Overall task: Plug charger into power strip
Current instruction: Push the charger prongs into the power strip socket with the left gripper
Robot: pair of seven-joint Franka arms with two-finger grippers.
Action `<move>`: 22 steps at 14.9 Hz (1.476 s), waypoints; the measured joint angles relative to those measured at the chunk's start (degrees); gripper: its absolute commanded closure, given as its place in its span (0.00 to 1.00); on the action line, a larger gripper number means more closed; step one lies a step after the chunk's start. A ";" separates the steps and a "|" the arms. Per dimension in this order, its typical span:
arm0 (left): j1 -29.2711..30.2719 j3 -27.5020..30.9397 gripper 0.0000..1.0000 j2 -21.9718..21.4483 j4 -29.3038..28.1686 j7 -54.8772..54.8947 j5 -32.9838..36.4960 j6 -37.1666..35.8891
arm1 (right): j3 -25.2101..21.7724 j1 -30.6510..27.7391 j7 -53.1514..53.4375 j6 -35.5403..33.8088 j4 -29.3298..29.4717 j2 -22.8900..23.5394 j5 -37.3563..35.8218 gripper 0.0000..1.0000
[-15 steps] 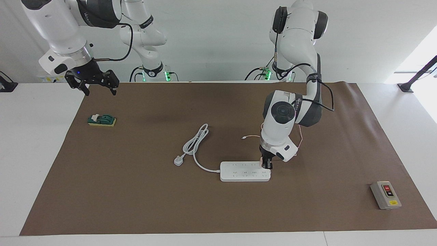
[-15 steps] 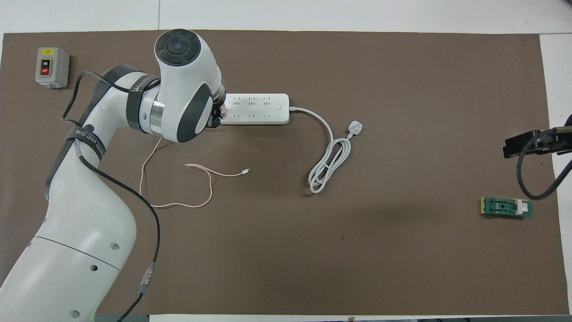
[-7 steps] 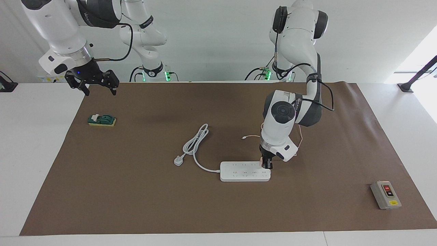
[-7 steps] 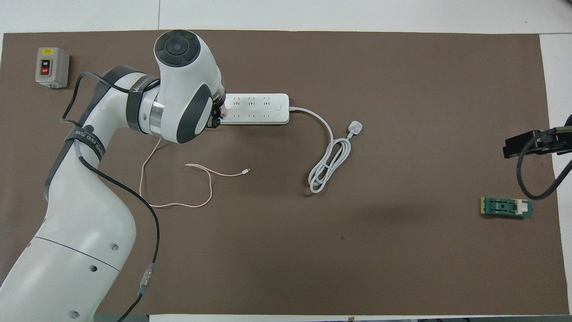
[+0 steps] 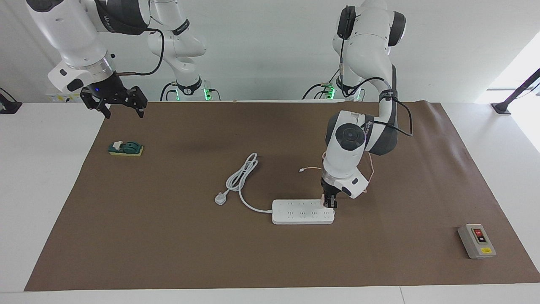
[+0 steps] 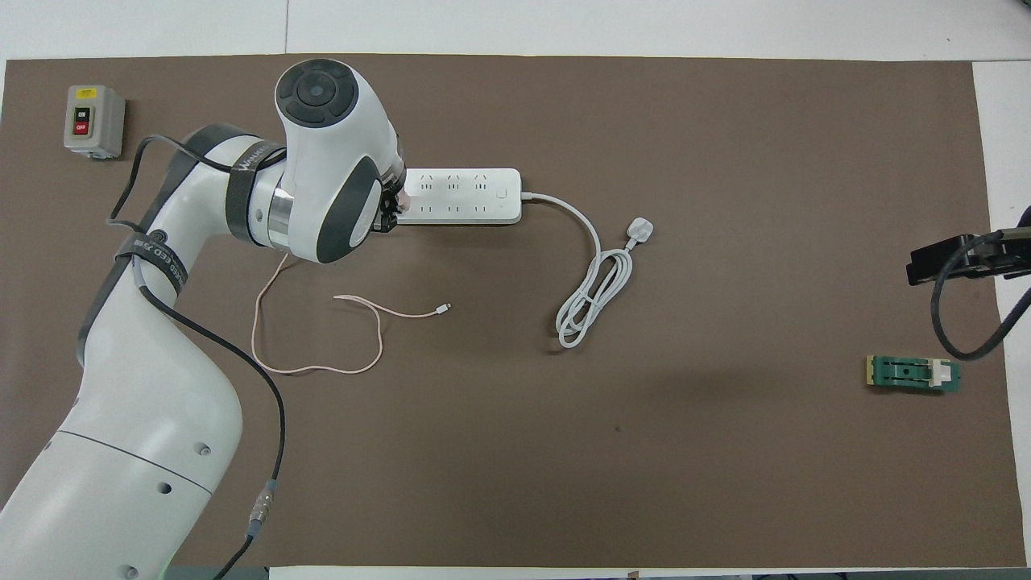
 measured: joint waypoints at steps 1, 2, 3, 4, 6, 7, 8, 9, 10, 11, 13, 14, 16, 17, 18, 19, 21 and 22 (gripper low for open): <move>0.00 0.00 1.00 -0.18 -0.35 0.00 0.00 0.35 | 0.00 0.00 0.00 0.00 0.00 0.00 0.00 0.00; 0.00 0.00 1.00 -0.27 -0.53 0.00 0.00 0.54 | 0.00 0.00 0.00 0.00 0.00 0.00 0.00 0.00; 0.00 -0.01 1.00 -0.32 -0.64 0.00 0.00 0.66 | 0.00 0.00 0.00 0.00 0.00 0.00 0.00 0.00; 0.00 -0.01 1.00 -0.34 -0.69 0.00 0.00 0.72 | 0.00 0.00 0.00 0.00 0.00 0.00 0.00 0.00; 0.00 -0.01 1.00 -0.36 -0.72 0.01 0.00 0.76 | 0.00 0.00 0.00 0.00 0.00 0.00 0.00 0.00; 0.00 0.00 1.00 -0.36 -0.72 0.01 0.00 0.75 | 0.00 0.00 0.00 0.00 0.00 0.00 0.00 0.00; 0.00 0.00 1.00 -0.36 -0.70 0.01 0.00 0.70 | 0.00 0.00 0.00 0.00 0.00 0.00 0.00 0.00; 0.00 0.00 1.00 -0.34 -0.61 0.02 0.00 0.46 | 0.00 0.00 0.00 0.00 0.00 0.00 0.00 0.00; 0.00 0.00 1.00 -0.28 -0.37 0.03 0.01 -0.35 | 0.00 0.00 0.00 0.00 0.00 0.00 0.00 0.00; -0.01 -0.08 1.00 -0.15 -0.08 0.03 0.00 -1.11 | 0.00 0.00 0.00 0.00 0.00 0.00 0.00 0.00; 0.01 -0.18 1.00 0.77 0.44 0.03 0.00 -1.44 | 0.00 0.00 0.00 0.00 0.00 0.00 0.00 0.00; 0.02 -0.18 1.00 1.27 0.84 0.03 0.00 -1.61 | 0.00 0.00 0.00 -0.01 0.00 0.00 0.00 0.00; 0.02 -0.18 1.00 1.58 1.52 0.03 0.00 -2.33 | 0.02 0.01 0.00 -0.18 0.00 0.00 0.00 0.00; 0.03 -0.18 1.00 1.60 1.56 0.03 0.00 -2.36 | 0.02 0.01 0.00 -0.26 0.00 0.00 0.00 0.00; 0.03 -0.18 1.00 1.60 1.56 0.03 0.00 -2.36 | 0.02 0.01 0.00 -0.31 0.00 0.00 0.00 0.00; 0.03 -0.18 1.00 1.60 1.56 0.03 0.00 -2.35 | 0.02 0.00 0.00 -0.33 0.00 0.00 0.00 0.00; 0.03 -0.18 1.00 1.60 1.55 0.03 0.00 -2.31 | 0.02 0.01 0.00 -0.35 0.00 0.00 0.00 0.00; 0.03 -0.18 1.00 1.60 1.54 0.03 0.00 -2.31 | 0.02 0.01 0.00 -0.35 0.00 0.00 0.00 0.00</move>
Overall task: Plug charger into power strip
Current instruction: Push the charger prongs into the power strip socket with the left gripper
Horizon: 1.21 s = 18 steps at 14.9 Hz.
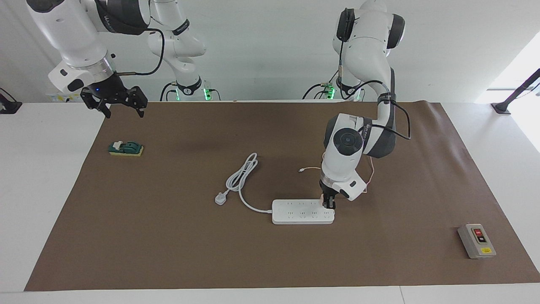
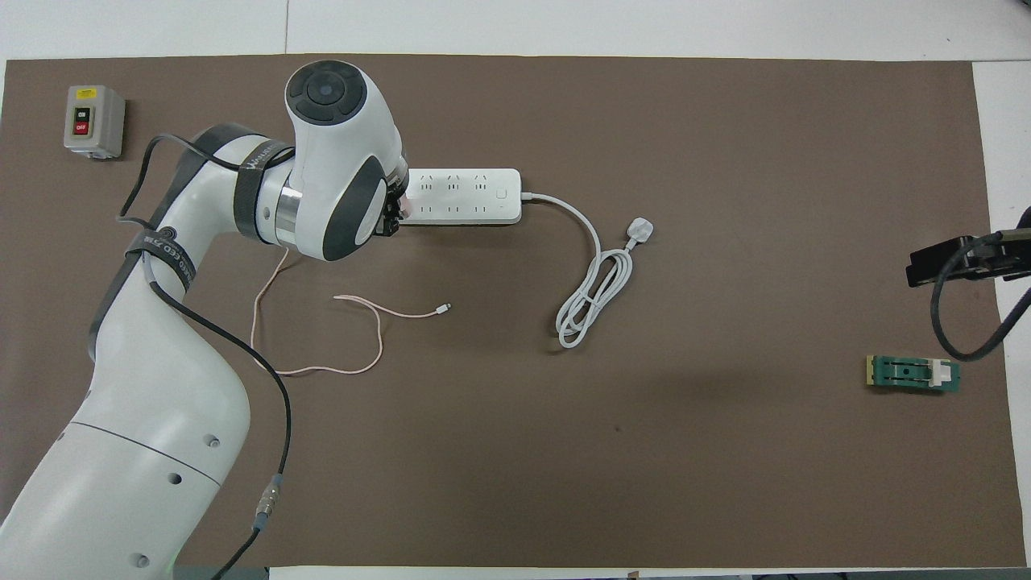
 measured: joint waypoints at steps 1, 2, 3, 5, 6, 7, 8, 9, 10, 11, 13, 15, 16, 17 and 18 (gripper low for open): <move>0.00 0.00 1.00 0.00 0.00 0.00 0.00 0.00 | 0.00 0.00 0.00 -0.01 0.00 0.00 0.00 0.00; 0.00 0.00 1.00 0.00 -0.01 0.06 -0.01 0.02 | 0.00 0.00 0.00 -0.01 0.00 0.00 0.00 0.00; 0.02 0.00 1.00 -0.02 -0.07 0.10 -0.03 0.09 | 0.00 0.00 0.00 -0.01 0.00 0.00 0.00 0.00; 0.11 0.00 1.00 -0.20 -0.49 0.10 -0.28 0.58 | 0.00 0.00 0.00 -0.02 0.00 0.00 0.00 0.00; 0.15 0.00 1.00 -0.34 -0.77 0.10 -0.41 0.86 | 0.00 0.00 0.00 -0.02 0.00 0.00 0.00 0.00; 0.15 -0.01 1.00 -0.41 -0.92 0.10 -0.43 1.01 | 0.00 0.00 0.00 -0.02 0.00 0.00 0.00 0.00; 0.14 -0.01 1.00 -0.43 -0.95 0.12 -0.40 1.04 | 0.00 0.00 0.00 -0.02 0.00 0.00 0.00 0.00; 0.08 -0.01 1.00 -0.43 -0.95 0.19 -0.23 1.03 | 0.00 0.00 0.00 -0.02 0.00 0.00 0.00 0.00; -0.11 -0.10 1.00 -0.43 -0.96 0.34 0.63 1.02 | 0.00 0.00 0.00 -0.02 0.00 0.00 0.00 0.00; -0.55 -0.26 1.00 -0.42 -0.98 0.35 2.28 1.01 | 0.00 0.00 0.00 -0.02 0.00 0.00 0.00 0.00; -1.61 -0.11 1.00 -0.42 -1.04 -0.07 5.10 0.91 | 0.00 0.00 0.00 -0.02 0.00 0.00 0.00 0.00; -1.77 -0.01 1.00 -0.41 -1.05 -0.28 5.32 0.92 | 0.00 0.00 0.00 -0.02 0.00 0.00 0.00 0.00; -1.59 0.17 1.00 -0.41 -1.03 -0.42 4.30 0.95 | 0.00 0.00 0.00 -0.02 0.00 0.00 0.00 0.00; -1.00 0.37 1.00 -0.40 -0.98 -0.35 1.92 1.02 | 0.00 0.00 0.00 -0.02 0.00 0.00 0.00 0.00; 0.03 0.31 1.00 -0.40 -0.95 0.20 -0.90 1.05 | 0.00 0.00 0.00 -0.02 0.00 0.00 0.00 0.00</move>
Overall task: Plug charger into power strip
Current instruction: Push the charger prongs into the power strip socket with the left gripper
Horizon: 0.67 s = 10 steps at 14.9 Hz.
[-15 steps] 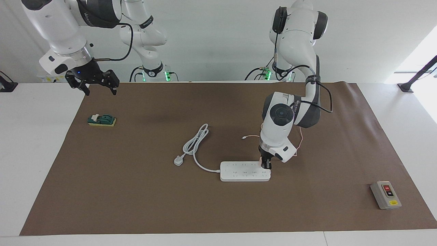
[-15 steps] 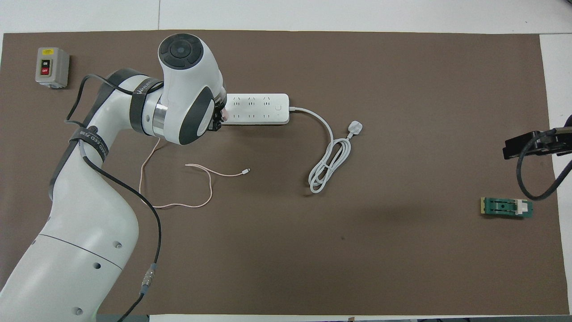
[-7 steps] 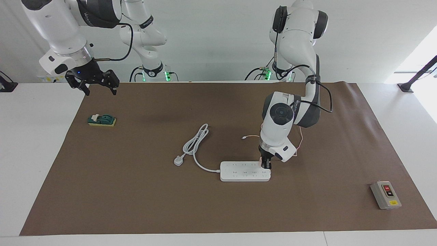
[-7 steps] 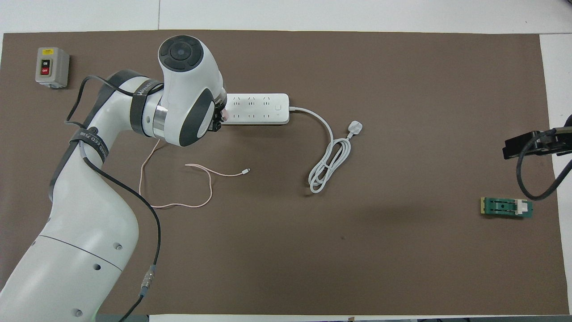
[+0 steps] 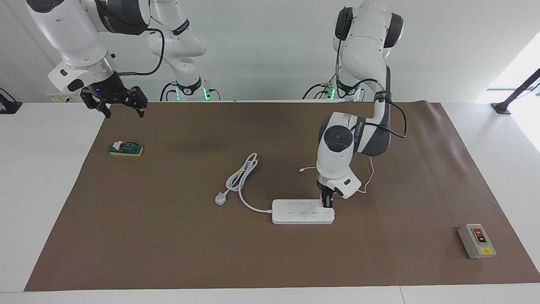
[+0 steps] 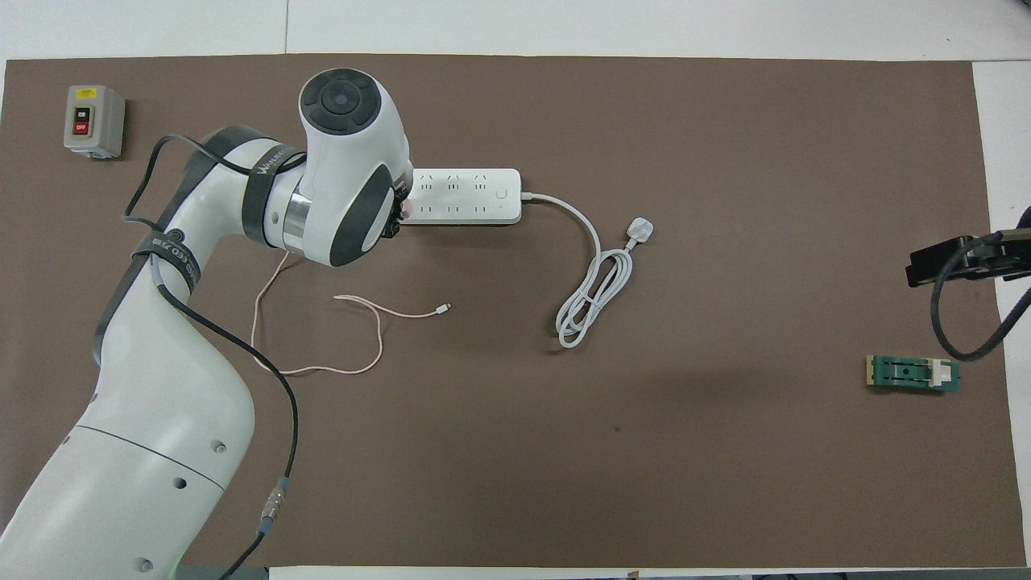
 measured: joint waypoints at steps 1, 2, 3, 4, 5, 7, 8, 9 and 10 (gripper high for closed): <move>0.86 -0.24 1.00 0.01 -0.01 0.56 -1.97 0.01 | 0.00 0.00 0.00 0.00 0.00 0.00 0.00 0.00; 1.42 -0.42 1.00 0.02 -0.03 0.94 -3.10 0.04 | 0.00 0.00 0.00 0.00 0.00 0.00 0.00 0.00; 1.68 -0.54 1.00 0.03 -0.05 1.01 -3.59 0.08 | 0.00 0.00 0.00 0.00 0.00 0.00 0.00 0.00; 1.72 -0.57 1.00 0.04 -0.07 1.02 -3.66 0.13 | 0.00 0.00 0.00 0.00 0.00 0.00 0.00 0.00; 1.71 -0.57 1.00 0.06 -0.10 1.02 -3.64 0.18 | 0.00 0.00 0.00 0.00 0.00 0.00 0.00 0.00; 1.52 -0.67 1.00 0.14 -0.11 1.35 -2.76 0.26 | 0.00 0.00 0.00 0.00 0.00 0.00 0.00 0.00; 1.04 -0.77 1.00 0.24 -0.11 1.43 -1.11 0.33 | 0.00 0.00 0.00 0.00 0.00 0.00 0.00 0.00; 0.45 -0.69 1.00 0.25 -0.12 1.42 0.40 0.33 | 0.00 0.00 0.00 0.00 0.00 0.00 0.00 0.00; -0.05 -0.50 1.00 0.25 -0.11 1.41 1.36 0.33 | 0.00 0.00 0.00 0.00 0.00 0.00 0.00 0.00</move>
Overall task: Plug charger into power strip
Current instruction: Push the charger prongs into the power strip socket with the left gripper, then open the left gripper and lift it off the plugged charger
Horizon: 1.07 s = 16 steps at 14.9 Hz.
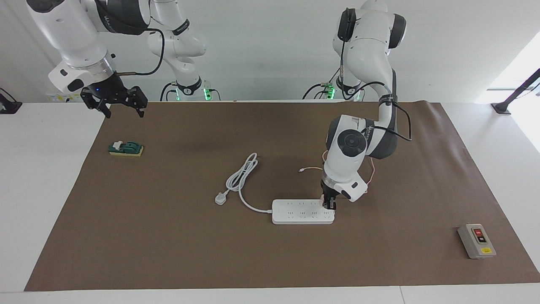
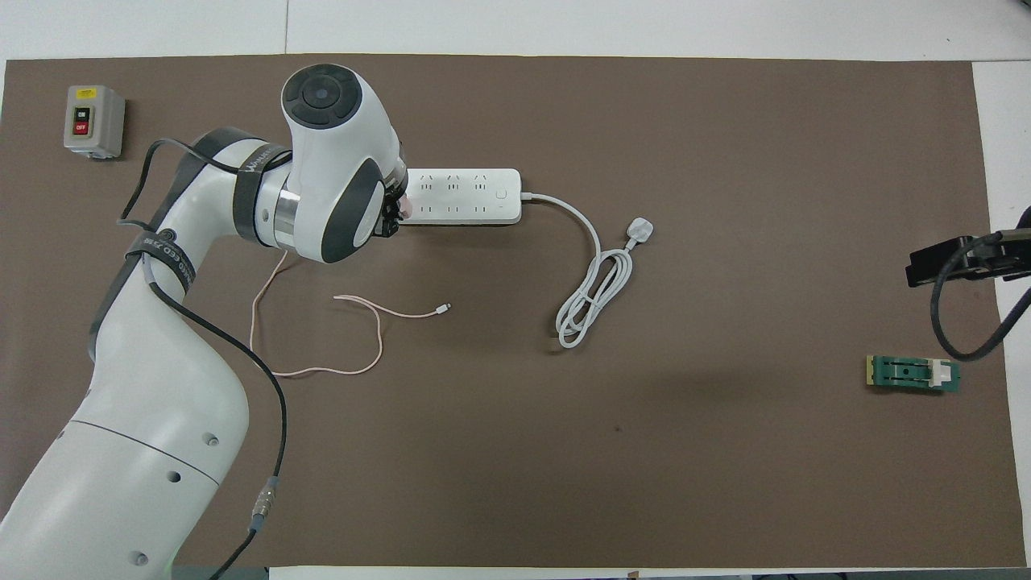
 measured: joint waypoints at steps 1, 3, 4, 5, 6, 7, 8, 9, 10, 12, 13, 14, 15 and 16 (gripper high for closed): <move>-0.34 0.15 1.00 0.00 0.00 -0.04 0.53 -0.01 | 0.00 0.00 0.00 0.00 0.00 0.00 0.00 0.00; -0.53 0.32 1.00 0.00 0.00 -0.04 0.60 -0.01 | 0.00 0.00 0.00 0.00 0.00 0.00 0.00 0.00; -0.53 0.34 1.00 0.00 0.00 -0.05 0.58 -0.01 | 0.00 0.00 0.00 0.00 0.00 0.00 0.00 0.00; -0.53 0.35 1.00 0.00 0.00 -0.05 0.56 0.00 | 0.00 0.00 0.00 0.00 0.00 0.00 0.00 0.00; -0.53 0.35 1.00 0.00 0.00 -0.04 0.56 0.00 | 0.00 0.00 0.00 0.00 0.00 0.00 0.00 0.00; -0.52 0.37 0.87 0.00 0.00 -0.04 0.52 0.00 | 0.00 0.00 0.00 0.00 0.00 0.00 0.00 0.00; -0.46 0.37 0.30 0.01 0.00 -0.04 0.40 0.00 | 0.00 0.00 0.00 0.00 0.00 0.00 0.00 0.00; -0.32 0.34 0.00 0.00 0.00 -0.03 0.17 0.02 | 0.00 0.00 0.00 0.00 0.00 0.00 0.00 0.00; -0.14 0.38 0.00 0.05 -0.06 0.18 0.21 0.02 | 0.00 0.00 0.00 0.00 0.00 0.00 0.00 0.00; 0.79 0.65 0.00 0.10 -0.30 1.19 0.24 0.20 | 0.00 0.00 0.00 0.00 0.00 0.00 0.00 0.00; 1.67 0.67 0.00 -0.06 -0.25 1.71 0.24 0.45 | 0.00 0.00 0.00 0.00 0.00 0.00 0.00 0.00; 2.52 0.68 0.00 -0.42 -0.10 2.16 0.24 0.52 | 0.00 0.00 0.00 -0.18 0.00 0.00 0.00 0.00; 3.14 0.67 0.00 -1.06 -0.01 2.50 0.24 0.52 | 0.00 0.00 0.00 -0.93 0.01 0.00 0.00 0.00; 3.52 0.68 0.00 -1.92 0.02 2.63 0.24 0.52 | 0.01 0.00 0.00 -1.89 0.01 -0.02 0.00 0.00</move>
